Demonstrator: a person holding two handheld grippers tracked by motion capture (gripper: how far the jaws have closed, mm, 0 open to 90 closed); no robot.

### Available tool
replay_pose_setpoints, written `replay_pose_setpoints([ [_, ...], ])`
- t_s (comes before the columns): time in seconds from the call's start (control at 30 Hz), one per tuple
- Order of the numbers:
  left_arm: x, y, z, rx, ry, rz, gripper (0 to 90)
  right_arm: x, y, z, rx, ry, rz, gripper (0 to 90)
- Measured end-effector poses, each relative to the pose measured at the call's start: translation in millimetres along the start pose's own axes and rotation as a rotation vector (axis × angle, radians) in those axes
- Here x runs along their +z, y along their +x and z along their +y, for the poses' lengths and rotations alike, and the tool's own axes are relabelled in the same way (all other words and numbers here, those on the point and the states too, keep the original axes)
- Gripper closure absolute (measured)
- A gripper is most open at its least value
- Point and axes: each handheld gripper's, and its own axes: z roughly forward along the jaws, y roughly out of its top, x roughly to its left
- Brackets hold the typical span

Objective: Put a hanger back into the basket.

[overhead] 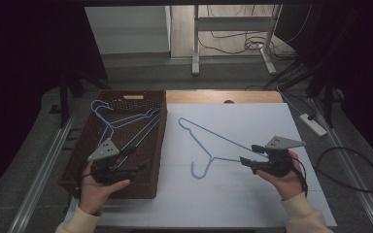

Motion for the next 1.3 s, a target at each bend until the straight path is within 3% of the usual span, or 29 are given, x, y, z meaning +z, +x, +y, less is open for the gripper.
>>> replay_pose_setpoints([
  [0.27,-1.4,-1.9,-3.6,-0.003,-0.005,-0.002,29.3,1.1,0.0,-0.3,-0.019,0.011,0.002,32.5],
  [0.47,-1.8,-0.4,-3.1,-0.012,-0.006,-0.005,29.2,4.4,-3.7,-0.3,-0.026,0.037,-0.022,32.4],
  [0.77,-3.7,-2.4,-2.9,-0.005,-0.009,-0.009,29.2,28.2,-34.0,8.2,-0.008,0.141,-0.061,36.3],
  [0.97,-1.6,-3.8,-5.2,-0.003,0.003,-0.013,29.2,52.2,-51.3,6.9,-0.022,0.29,-0.007,53.1],
  [1.07,-0.8,-3.8,-5.8,-0.003,0.006,-0.016,29.3,55.2,-57.1,4.4,-0.043,0.365,0.001,69.3],
  [1.1,0.4,-4.1,-6.3,-0.004,0.01,-0.018,29.2,54.3,-59.1,3.3,-0.05,0.384,-0.014,78.5],
  [1.17,1.2,-4.6,-6.4,-0.001,0.015,-0.022,29.2,52.7,-62.6,1.7,-0.049,0.405,-0.024,86.9],
  [1.3,2.3,-5.4,-6.4,0.0,0.022,-0.026,29.2,49.6,-73.3,-3.7,-0.037,0.452,-0.062,90.0],
])
